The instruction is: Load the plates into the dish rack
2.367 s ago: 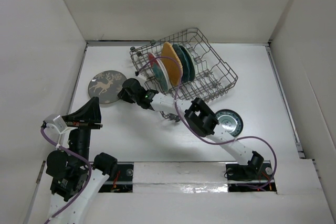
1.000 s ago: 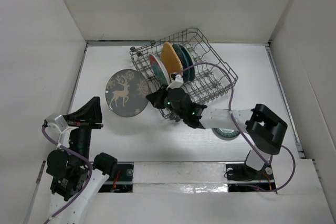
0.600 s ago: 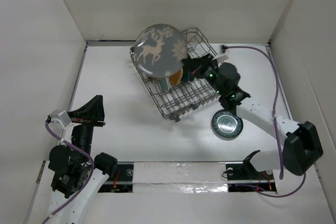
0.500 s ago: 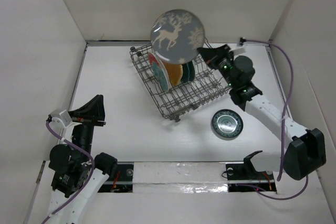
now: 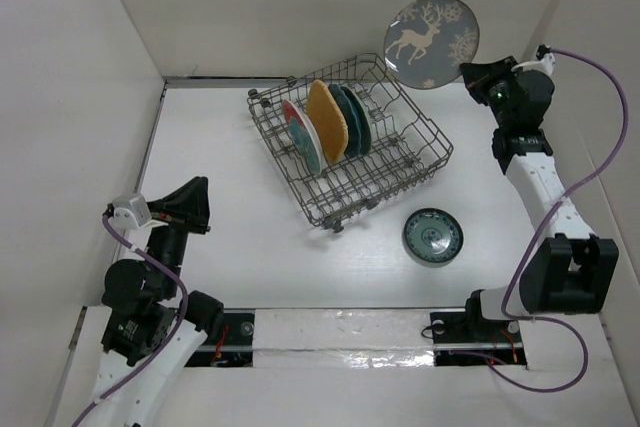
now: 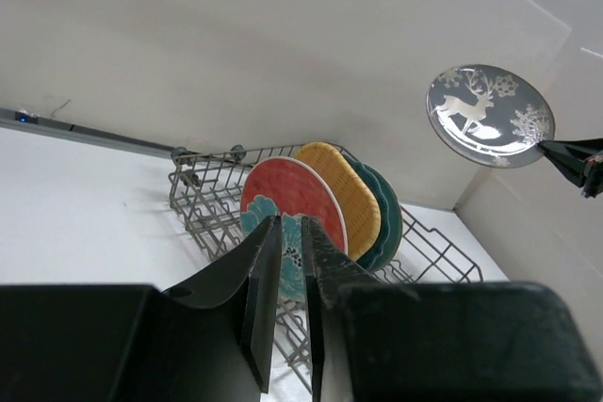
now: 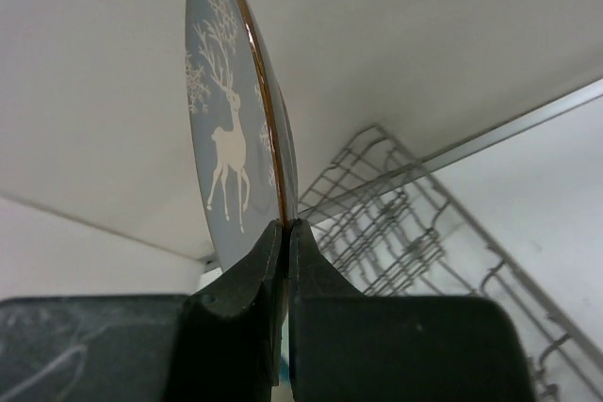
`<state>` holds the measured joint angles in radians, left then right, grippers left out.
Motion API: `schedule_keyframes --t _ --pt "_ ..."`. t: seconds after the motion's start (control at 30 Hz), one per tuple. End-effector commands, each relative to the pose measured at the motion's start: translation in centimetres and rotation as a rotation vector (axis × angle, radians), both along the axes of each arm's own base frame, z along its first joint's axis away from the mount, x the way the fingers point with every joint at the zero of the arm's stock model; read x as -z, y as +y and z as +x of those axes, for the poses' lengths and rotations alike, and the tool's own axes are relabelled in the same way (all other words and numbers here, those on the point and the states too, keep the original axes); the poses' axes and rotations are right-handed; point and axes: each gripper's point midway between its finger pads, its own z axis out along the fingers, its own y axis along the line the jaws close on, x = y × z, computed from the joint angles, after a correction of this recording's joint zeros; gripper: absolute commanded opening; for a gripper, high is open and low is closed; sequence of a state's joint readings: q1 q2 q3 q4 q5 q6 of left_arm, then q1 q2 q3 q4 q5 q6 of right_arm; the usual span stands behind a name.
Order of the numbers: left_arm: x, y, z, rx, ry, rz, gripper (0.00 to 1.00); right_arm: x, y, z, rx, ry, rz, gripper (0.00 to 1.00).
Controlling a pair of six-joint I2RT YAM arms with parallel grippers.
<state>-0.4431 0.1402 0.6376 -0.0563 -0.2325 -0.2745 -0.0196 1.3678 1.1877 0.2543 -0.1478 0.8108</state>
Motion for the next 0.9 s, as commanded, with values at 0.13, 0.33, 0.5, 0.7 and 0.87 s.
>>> schedule_keyframes --t 0.13,0.33,0.5,0.7,0.87 --pt "-0.8 -0.6 0.6 0.016 -0.013 0.019 0.13 -4.3 -1.1 1.8 0.002 -0.159 -0.101 0.00" --pt "-0.1 -1.0 1.1 0.020 0.014 0.038 0.13 -0.7 -1.5 3.5 0.075 -0.094 -0.199 0.00" --pt "0.2 -1.1 1.5 0.019 0.028 0.047 0.13 1.1 0.2 4.7 0.088 -0.068 -0.295 0.00" --pt "0.4 -1.1 1.6 0.015 0.036 0.049 0.13 3.7 1.5 6.3 0.097 -0.025 -0.377 0.00" --pt "0.5 -1.2 1.8 0.017 0.037 0.054 0.13 4.6 2.4 7.3 0.099 -0.008 -0.438 0.00"
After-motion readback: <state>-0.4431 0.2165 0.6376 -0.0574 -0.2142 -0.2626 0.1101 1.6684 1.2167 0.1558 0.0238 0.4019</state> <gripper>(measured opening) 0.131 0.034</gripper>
